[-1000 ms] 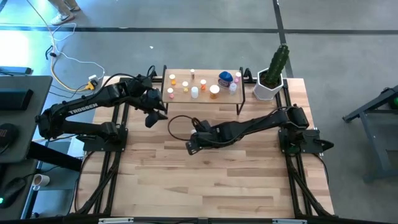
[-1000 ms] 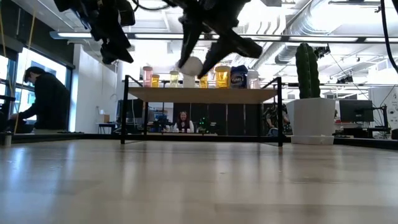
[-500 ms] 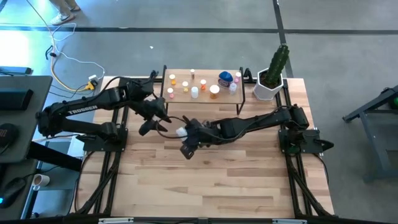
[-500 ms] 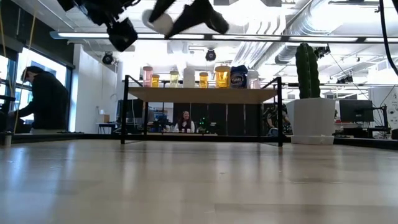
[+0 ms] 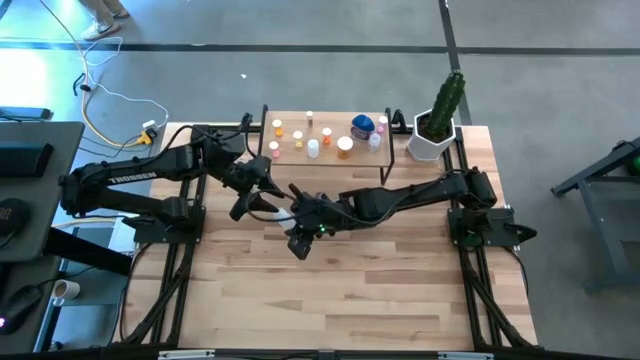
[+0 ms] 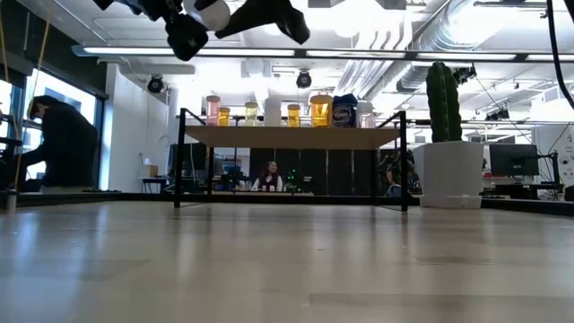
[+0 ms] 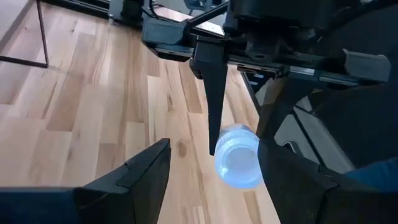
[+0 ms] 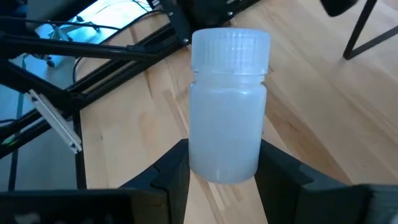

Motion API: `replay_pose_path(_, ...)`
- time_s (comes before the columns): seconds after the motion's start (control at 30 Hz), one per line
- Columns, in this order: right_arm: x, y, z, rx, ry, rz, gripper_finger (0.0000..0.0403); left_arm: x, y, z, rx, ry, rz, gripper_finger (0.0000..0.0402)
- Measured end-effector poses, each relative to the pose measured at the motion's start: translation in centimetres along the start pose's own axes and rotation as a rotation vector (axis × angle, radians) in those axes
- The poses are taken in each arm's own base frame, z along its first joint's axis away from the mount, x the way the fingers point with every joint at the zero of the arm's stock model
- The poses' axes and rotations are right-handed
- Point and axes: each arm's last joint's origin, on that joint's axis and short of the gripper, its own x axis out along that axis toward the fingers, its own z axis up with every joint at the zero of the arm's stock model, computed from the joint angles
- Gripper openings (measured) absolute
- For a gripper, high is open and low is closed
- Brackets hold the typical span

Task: Pick and place medicine bottles onto shelf by color
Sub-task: Put the transparent pill bottle on the shelf

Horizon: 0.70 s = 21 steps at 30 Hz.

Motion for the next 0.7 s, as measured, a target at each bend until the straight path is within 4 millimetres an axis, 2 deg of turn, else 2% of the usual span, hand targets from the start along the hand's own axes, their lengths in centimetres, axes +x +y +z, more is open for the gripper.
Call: replay_pose_path(0.7, 0.1, -0.4, 1.0, -0.005, -0.059, 0.014, 0.0138, 0.1, -0.3, 0.0, -0.026, 0.011, -0.072, 0.0229)
